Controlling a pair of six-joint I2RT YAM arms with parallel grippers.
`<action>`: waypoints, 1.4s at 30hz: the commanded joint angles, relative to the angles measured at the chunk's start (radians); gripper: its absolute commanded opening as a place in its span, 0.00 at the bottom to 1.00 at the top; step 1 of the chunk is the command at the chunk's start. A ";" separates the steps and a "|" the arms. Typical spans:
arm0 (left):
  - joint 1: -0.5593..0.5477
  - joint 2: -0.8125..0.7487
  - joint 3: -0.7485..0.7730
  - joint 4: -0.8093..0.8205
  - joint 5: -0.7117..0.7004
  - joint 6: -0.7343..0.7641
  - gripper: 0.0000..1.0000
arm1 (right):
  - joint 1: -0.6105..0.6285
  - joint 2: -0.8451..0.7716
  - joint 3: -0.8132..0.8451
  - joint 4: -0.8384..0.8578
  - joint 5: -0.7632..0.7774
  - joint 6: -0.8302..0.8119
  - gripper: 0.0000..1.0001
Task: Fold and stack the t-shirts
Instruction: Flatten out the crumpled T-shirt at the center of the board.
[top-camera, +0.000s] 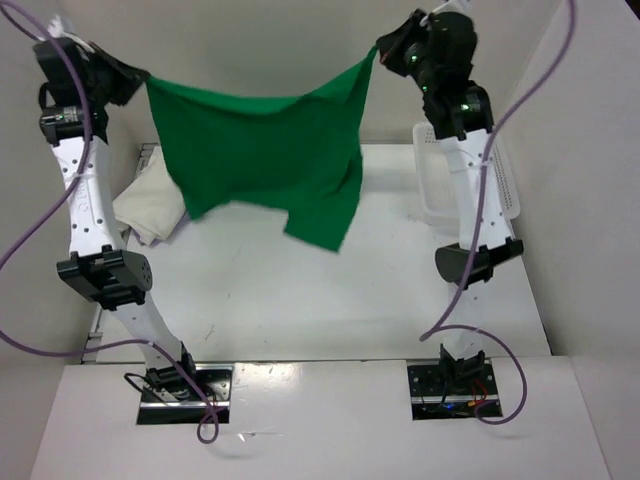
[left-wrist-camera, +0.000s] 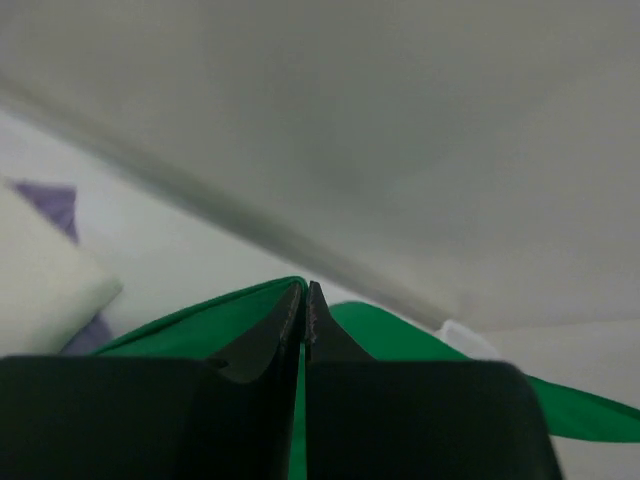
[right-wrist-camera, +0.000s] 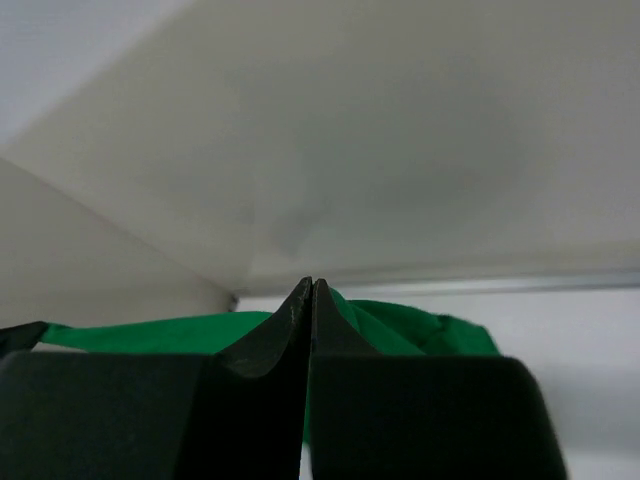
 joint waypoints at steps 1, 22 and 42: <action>0.036 -0.063 0.126 0.161 0.071 -0.050 0.04 | -0.007 -0.212 0.043 0.207 0.064 -0.024 0.00; 0.058 -0.542 -1.039 0.232 0.058 0.077 0.04 | -0.123 -0.854 -1.684 0.140 -0.086 0.108 0.00; 0.058 -0.766 -1.386 -0.075 0.042 0.187 0.03 | -0.134 -1.339 -1.899 -0.347 -0.207 0.254 0.00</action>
